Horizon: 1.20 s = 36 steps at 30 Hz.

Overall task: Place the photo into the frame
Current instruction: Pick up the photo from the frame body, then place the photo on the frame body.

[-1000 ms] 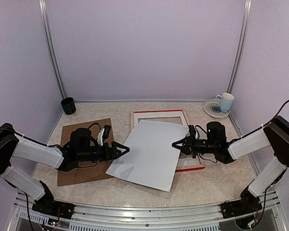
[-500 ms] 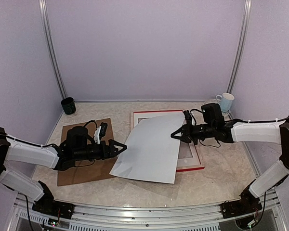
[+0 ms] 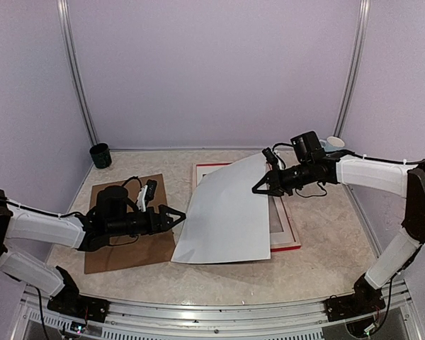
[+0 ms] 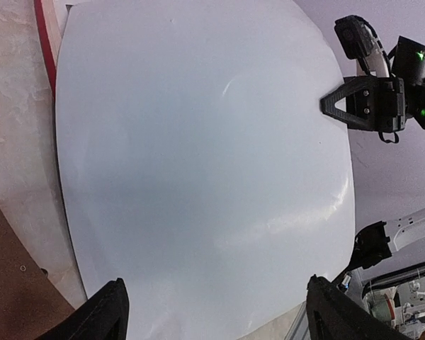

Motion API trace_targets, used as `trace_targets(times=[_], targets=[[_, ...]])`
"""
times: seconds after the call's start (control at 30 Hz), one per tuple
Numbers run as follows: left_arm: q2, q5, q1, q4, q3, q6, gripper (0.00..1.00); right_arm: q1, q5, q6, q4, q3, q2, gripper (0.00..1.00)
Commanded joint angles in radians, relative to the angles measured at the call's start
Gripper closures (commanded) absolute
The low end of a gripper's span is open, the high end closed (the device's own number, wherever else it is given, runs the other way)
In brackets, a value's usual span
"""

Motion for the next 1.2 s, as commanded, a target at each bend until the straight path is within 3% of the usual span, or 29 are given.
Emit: trace_targets(times=[0.0,0.17,0.43,0.77,0.9,1.17], targets=[[-0.020,-0.003,0.004,-0.010,-0.009,0.002,0.14,-0.008,-0.062,-0.182,-0.129,0.075,0.017,1.00],[-0.033,-0.014,0.004,-0.023,-0.006,0.006,0.14,-0.010,-0.041,-0.252,-0.133,0.076,-0.033,1.00],[-0.019,-0.010,0.005,-0.015,-0.005,0.004,0.14,-0.038,0.192,-0.243,-0.276,0.117,0.138,1.00],[-0.023,-0.015,0.003,-0.012,-0.017,0.002,0.14,-0.085,0.236,-0.284,-0.340,0.204,0.249,0.97],[-0.021,-0.013,0.003,-0.010,-0.020,0.000,0.15,-0.104,0.175,-0.285,-0.321,0.173,0.273,0.89],[-0.030,-0.019,0.005,-0.010,-0.018,0.007,0.15,-0.167,-0.067,-0.199,-0.162,0.002,0.239,0.60]])
